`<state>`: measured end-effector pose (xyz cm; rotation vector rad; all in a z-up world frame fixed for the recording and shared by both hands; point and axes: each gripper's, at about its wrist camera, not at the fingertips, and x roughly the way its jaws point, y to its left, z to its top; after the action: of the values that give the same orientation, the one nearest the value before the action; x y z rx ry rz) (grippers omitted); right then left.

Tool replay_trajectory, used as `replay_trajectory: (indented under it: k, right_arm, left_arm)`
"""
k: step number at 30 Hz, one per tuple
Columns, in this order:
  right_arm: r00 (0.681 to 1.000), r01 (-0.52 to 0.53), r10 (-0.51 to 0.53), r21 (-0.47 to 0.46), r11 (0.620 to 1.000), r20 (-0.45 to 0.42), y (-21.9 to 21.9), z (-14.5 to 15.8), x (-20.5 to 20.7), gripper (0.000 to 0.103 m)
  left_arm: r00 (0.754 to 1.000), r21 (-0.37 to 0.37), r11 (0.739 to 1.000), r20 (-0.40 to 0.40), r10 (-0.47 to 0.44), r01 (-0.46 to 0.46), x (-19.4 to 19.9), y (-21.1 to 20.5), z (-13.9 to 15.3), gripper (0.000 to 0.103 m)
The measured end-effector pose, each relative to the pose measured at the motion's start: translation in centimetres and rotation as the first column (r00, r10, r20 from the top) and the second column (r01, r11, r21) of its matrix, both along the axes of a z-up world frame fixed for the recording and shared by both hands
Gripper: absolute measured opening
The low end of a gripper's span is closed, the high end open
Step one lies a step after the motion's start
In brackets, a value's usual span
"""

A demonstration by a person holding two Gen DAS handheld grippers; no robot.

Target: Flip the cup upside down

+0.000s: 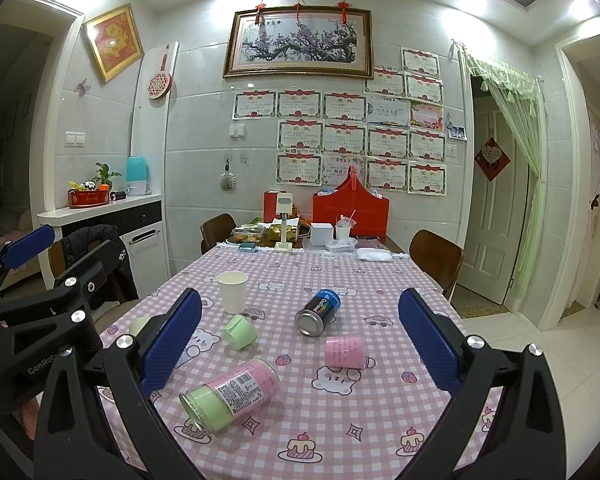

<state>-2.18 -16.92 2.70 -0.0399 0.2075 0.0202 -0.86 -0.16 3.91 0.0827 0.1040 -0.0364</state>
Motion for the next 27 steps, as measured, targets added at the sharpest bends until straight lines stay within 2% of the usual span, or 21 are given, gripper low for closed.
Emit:
replay_trajectory:
  k: [27]
  right_arm:
    - [1.000, -0.005, 0.005, 0.009, 1.000, -0.017, 0.47, -0.30, 0.98, 0.095]
  left_arm:
    - [1.000, -0.001, 1.000, -0.019, 0.008, -0.008, 0.79, 0.25, -0.43, 0.084]
